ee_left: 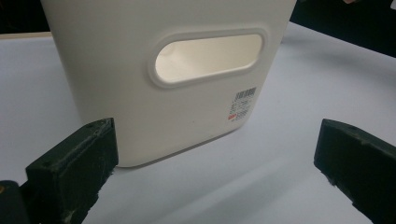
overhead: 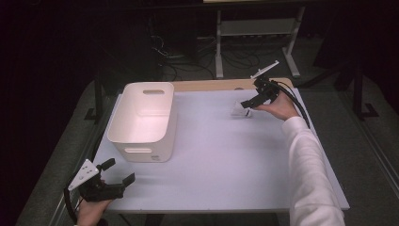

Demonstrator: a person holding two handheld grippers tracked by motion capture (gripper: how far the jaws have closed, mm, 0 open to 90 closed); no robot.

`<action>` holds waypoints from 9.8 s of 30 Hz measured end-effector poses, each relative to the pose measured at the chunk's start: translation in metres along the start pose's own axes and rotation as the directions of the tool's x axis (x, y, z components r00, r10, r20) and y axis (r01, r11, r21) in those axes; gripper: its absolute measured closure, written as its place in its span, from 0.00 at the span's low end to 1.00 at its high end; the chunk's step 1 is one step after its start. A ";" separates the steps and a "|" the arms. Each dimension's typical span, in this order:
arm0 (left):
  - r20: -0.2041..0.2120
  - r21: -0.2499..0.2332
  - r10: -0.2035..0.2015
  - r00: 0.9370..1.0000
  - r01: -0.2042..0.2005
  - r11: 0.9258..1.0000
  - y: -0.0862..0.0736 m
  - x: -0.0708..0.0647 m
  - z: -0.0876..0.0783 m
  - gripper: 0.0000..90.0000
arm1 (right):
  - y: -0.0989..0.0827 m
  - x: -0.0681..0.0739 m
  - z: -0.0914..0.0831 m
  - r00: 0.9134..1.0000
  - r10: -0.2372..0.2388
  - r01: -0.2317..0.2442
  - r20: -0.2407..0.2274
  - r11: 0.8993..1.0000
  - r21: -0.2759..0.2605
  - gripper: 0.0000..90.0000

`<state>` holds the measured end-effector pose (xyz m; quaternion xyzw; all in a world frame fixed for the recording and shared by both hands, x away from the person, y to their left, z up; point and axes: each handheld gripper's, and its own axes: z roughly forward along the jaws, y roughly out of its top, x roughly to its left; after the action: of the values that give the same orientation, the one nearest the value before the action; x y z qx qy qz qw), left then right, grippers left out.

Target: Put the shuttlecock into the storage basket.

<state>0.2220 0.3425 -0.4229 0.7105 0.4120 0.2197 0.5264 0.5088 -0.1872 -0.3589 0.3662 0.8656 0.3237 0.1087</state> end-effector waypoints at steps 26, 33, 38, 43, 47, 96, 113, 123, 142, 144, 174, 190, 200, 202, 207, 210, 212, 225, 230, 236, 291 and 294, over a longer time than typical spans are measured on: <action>-0.094 -0.002 -0.029 0.995 0.029 1.000 -0.008 -0.001 -0.021 0.00 | -0.016 -0.023 0.039 0.992 -0.085 0.098 -0.098 0.986 0.133 0.05; -0.110 0.006 -0.029 0.993 0.030 1.000 -0.008 -0.002 -0.023 0.00 | -0.019 -0.026 0.041 0.987 -0.106 0.122 -0.121 0.984 0.129 0.16; -0.118 0.001 -0.031 0.992 0.031 1.000 -0.008 -0.001 -0.023 0.00 | -0.022 -0.030 0.041 0.983 -0.118 0.136 -0.142 0.983 0.127 0.30; -0.119 -0.003 -0.035 0.992 0.035 0.999 -0.008 -0.002 -0.023 0.00 | -0.023 -0.032 0.045 0.982 -0.119 0.139 -0.150 0.981 0.132 0.33; -0.118 -0.001 -0.034 0.992 0.034 0.999 -0.008 -0.002 -0.025 0.00 | -0.025 -0.039 0.051 0.980 -0.111 0.132 -0.162 0.984 0.123 0.39; -0.058 0.005 -0.028 0.998 0.028 1.000 -0.005 -0.001 -0.017 0.00 | -0.018 -0.014 0.031 0.971 -0.062 0.083 -0.233 0.993 0.082 0.70; -0.036 0.002 -0.017 0.999 0.017 1.000 -0.004 -0.002 -0.014 0.00 | -0.009 0.001 0.016 0.968 -0.049 0.059 -0.247 0.998 0.034 0.70; -0.023 0.000 -0.020 1.000 0.020 1.000 -0.003 -0.001 -0.009 0.00 | -0.010 0.020 0.005 0.965 -0.062 0.070 -0.256 0.997 0.020 0.70; -0.024 0.010 -0.017 1.000 0.017 1.000 -0.002 -0.001 -0.003 0.00 | 0.009 0.052 -0.023 0.973 -0.019 0.018 -0.229 1.000 -0.006 0.70; -0.025 0.013 -0.014 1.000 0.015 1.000 -0.002 0.000 -0.003 0.00 | 0.011 0.055 -0.026 0.975 -0.018 0.015 -0.222 1.000 -0.017 0.70; -0.025 0.022 -0.006 1.000 0.006 1.000 -0.002 0.000 -0.004 0.00 | 0.043 0.105 -0.049 0.973 -0.054 0.046 -0.223 0.998 -0.040 0.70; -0.022 0.008 -0.007 1.000 0.008 1.000 -0.002 0.000 -0.003 0.00 | 0.060 0.127 -0.052 0.965 -0.111 0.100 -0.238 0.993 -0.056 0.70; -0.022 0.010 -0.017 1.000 0.018 1.000 -0.002 -0.001 -0.004 0.00 | 0.072 0.149 -0.054 0.957 -0.163 0.151 -0.240 0.986 -0.066 0.70; -0.021 0.010 -0.014 1.000 0.015 1.000 -0.002 -0.001 -0.004 0.00 | 0.076 0.156 -0.055 0.954 -0.174 0.161 -0.244 0.984 -0.072 0.70; -0.020 0.009 -0.019 1.000 0.019 1.000 -0.002 -0.001 -0.004 0.00 | 0.082 0.163 -0.054 0.951 -0.181 0.168 -0.252 0.983 -0.073 0.70; -0.017 0.006 -0.022 1.000 0.022 1.000 -0.002 -0.001 -0.004 0.00 | 0.087 0.167 -0.054 0.947 -0.189 0.174 -0.261 0.982 -0.077 0.70; -0.016 0.005 -0.022 1.000 0.022 1.000 -0.002 -0.002 -0.004 0.00 | 0.087 0.167 -0.054 0.945 -0.204 0.190 -0.256 0.979 -0.078 0.70; -0.015 0.011 -0.008 1.000 0.008 1.000 -0.002 0.000 -0.004 0.00 | 0.098 0.184 -0.048 0.935 -0.228 0.210 -0.270 0.973 -0.094 0.70; -0.014 0.004 -0.014 1.000 0.014 1.000 -0.002 -0.001 -0.004 0.00 | 0.100 0.188 -0.045 0.932 -0.235 0.215 -0.277 0.971 -0.101 0.70; -0.014 0.007 -0.010 1.000 0.010 1.000 -0.002 0.000 -0.004 0.00 | 0.106 0.196 -0.038 0.925 -0.242 0.219 -0.294 0.970 -0.108 0.70; -0.017 -0.002 -0.023 1.000 0.023 1.000 -0.003 -0.001 -0.004 0.00 | 0.126 0.258 0.027 0.860 -0.324 0.300 -0.394 0.946 -0.122 0.70; -0.017 -0.001 -0.021 1.000 0.020 1.000 -0.003 0.000 -0.004 0.00 | 0.126 0.260 0.032 0.857 -0.321 0.297 -0.403 0.947 -0.121 0.70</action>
<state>0.2178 0.3450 -0.4239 0.7042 0.4236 0.2203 0.5255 0.4091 0.0773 -0.2898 0.1418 0.9070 0.3962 -0.0182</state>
